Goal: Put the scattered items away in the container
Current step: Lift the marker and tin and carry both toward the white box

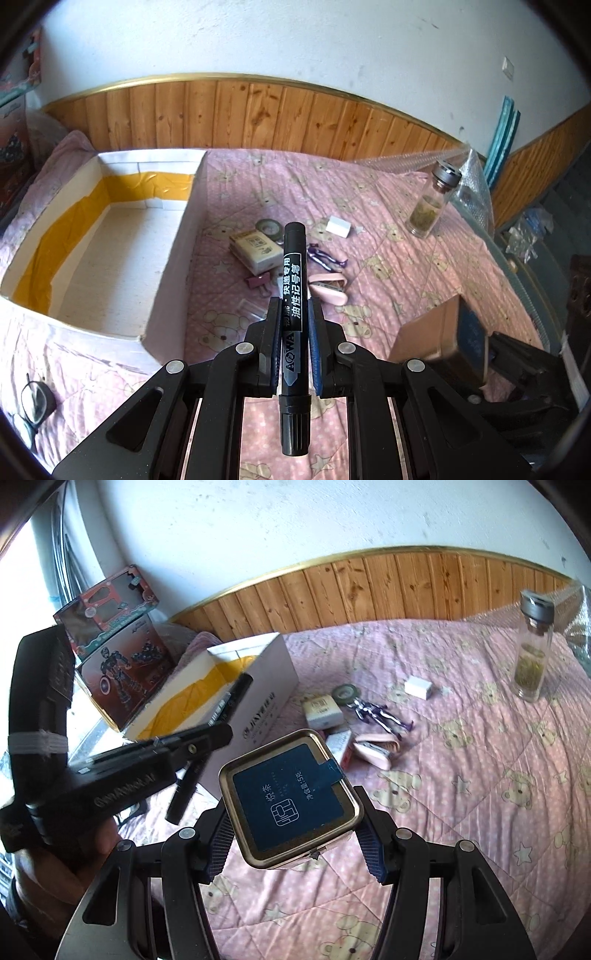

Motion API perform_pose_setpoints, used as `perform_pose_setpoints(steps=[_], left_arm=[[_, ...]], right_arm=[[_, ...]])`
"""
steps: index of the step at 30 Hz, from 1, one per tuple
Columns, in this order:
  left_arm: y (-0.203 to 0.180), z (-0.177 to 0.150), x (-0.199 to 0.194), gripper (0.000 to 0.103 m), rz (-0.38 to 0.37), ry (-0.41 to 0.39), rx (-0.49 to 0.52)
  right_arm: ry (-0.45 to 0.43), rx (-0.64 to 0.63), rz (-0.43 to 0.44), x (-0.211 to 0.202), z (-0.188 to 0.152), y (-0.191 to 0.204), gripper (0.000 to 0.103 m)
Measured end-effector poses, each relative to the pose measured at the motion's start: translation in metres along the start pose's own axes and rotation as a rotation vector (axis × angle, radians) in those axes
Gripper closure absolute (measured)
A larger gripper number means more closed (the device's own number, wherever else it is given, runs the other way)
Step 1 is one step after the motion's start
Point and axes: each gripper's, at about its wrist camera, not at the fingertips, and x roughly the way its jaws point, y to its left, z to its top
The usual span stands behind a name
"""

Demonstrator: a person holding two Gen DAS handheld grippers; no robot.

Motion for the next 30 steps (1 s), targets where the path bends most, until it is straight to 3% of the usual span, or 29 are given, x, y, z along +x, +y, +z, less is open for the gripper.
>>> perform_pose_setpoints(steps=[30], left_arm=[[0.085, 0.012, -0.042, 0.090, 0.000, -0.079, -0.182]], right_arm=[[0.022, -0.060, 0.090, 0.021, 0.045, 0.070, 0.043]])
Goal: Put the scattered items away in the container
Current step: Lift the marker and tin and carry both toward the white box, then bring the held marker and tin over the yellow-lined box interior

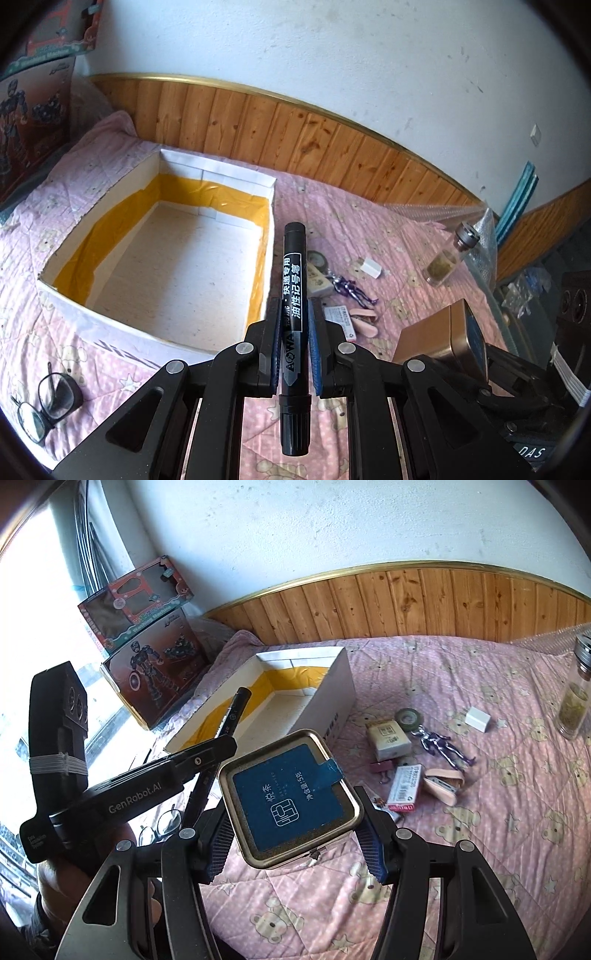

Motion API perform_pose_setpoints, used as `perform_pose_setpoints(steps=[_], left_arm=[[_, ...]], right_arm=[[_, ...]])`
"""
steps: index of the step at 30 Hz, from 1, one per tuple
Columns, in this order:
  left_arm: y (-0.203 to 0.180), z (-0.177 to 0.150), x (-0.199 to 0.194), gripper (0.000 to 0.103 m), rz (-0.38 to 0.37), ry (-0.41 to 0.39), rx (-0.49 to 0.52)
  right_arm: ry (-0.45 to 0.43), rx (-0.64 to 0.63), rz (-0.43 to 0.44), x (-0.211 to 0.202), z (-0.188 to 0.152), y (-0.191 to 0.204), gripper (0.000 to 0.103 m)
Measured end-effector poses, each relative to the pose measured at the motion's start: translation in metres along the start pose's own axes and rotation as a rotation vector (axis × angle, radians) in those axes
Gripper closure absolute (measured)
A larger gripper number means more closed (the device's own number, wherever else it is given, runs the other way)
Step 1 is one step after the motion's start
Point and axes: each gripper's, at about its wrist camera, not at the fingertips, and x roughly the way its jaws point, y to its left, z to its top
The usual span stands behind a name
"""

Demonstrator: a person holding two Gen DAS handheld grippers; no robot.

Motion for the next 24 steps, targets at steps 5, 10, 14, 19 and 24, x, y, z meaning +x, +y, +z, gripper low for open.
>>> perform_pose_setpoints(steps=[5, 10, 14, 19, 24], left_arm=[[0.008, 0.010, 0.004, 0.090, 0.007, -0.003, -0.014], [0.016, 0.018, 0.010, 0.090, 0.012, 0.006, -0.034], [0.021, 0.027, 0.017, 0.090, 0.019, 0.013, -0.041], [0.031, 0.041, 0.025, 0.090, 0.024, 0.022, -0.063], [0.044, 0.059, 0.037, 0.090, 0.035, 0.029, -0.087]], right_arm=[[0.008, -0.030, 0.013, 0.009, 0.013, 0.008, 0.043], [0.020, -0.055, 0.027, 0.021, 0.027, 0.014, 0.043], [0.031, -0.074, 0.036, 0.031, 0.036, 0.019, 0.043], [0.047, -0.100, 0.047, 0.045, 0.049, 0.024, 0.043], [0.056, -0.125, 0.057, 0.057, 0.063, 0.026, 0.043]])
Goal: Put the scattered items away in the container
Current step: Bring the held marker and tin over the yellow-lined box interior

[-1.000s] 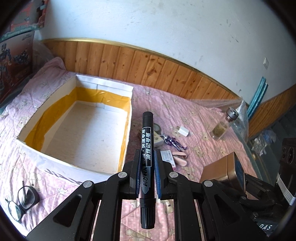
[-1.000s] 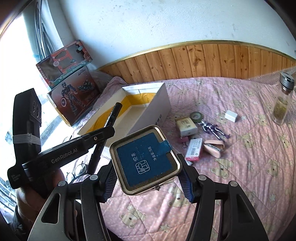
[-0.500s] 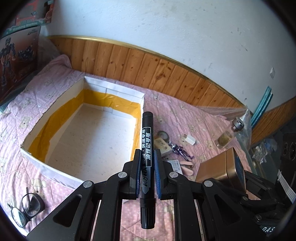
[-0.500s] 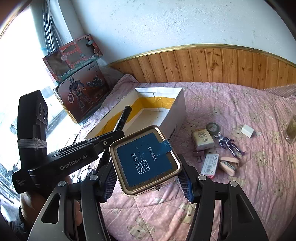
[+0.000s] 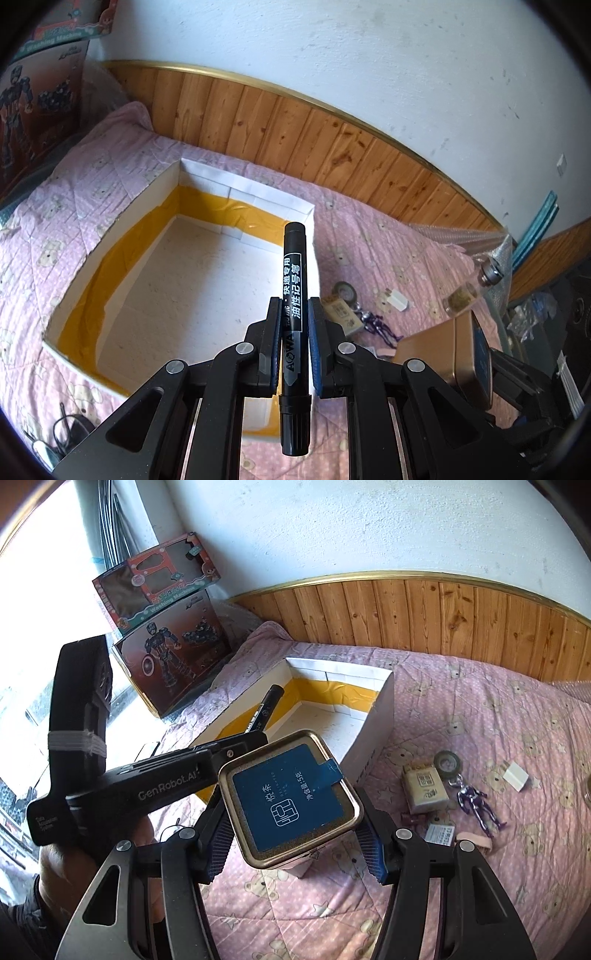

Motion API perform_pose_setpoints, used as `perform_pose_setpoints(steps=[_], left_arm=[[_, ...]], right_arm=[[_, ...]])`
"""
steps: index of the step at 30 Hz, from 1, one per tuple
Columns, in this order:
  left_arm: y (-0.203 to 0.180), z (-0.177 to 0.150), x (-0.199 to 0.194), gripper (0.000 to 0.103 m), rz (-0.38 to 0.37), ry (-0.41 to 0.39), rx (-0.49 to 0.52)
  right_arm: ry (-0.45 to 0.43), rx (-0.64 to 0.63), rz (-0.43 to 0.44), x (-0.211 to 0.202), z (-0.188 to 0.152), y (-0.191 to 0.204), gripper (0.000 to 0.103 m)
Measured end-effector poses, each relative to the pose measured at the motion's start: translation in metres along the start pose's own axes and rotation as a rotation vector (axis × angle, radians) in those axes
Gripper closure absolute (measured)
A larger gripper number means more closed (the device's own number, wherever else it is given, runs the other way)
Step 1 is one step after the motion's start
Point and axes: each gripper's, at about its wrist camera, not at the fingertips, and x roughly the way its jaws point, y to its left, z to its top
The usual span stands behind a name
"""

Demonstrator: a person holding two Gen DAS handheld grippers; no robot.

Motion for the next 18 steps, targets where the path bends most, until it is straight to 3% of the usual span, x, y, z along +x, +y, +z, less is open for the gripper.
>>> perform_pose_setpoints(steps=[18], left_arm=[[0.034, 0.047, 0.051, 0.090, 0.030, 0.067, -0.069]], right_arm=[[0.062, -0.054, 0.022, 0.050, 0.051, -0.004, 0.043]])
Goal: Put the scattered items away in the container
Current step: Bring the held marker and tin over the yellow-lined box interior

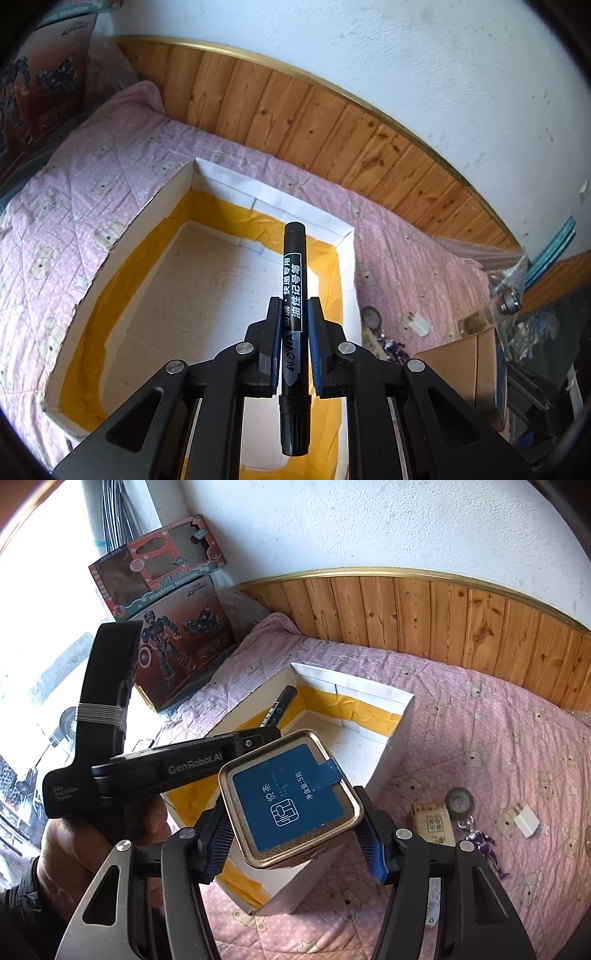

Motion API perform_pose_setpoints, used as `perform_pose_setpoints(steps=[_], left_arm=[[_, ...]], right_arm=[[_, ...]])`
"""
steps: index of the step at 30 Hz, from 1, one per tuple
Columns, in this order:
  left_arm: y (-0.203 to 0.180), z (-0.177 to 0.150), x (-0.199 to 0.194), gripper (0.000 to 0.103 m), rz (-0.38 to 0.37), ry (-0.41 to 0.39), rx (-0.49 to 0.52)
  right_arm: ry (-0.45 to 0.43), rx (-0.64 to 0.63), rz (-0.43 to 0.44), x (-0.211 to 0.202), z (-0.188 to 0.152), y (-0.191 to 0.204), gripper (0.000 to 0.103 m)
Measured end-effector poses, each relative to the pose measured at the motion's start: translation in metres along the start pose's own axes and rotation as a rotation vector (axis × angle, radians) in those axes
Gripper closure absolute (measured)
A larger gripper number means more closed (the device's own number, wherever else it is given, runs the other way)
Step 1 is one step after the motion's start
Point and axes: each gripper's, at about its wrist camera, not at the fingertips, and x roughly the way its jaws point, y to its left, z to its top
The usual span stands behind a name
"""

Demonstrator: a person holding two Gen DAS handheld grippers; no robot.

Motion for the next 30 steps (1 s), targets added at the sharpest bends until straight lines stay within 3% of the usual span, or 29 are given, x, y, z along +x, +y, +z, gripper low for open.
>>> perform_pose_setpoints(steps=[16, 30], left_arm=[[0.015, 0.026, 0.040, 0.090, 0.060, 0.043, -0.024], [0.041, 0.034, 0.060, 0.090, -0.010, 0.126, -0.164]], right_arm=[[0.071, -0.015, 0.040, 0.038, 0.039, -0.013, 0.043], [0.154, -0.165, -0.053, 0.083, 0.065, -0.010, 0.043]])
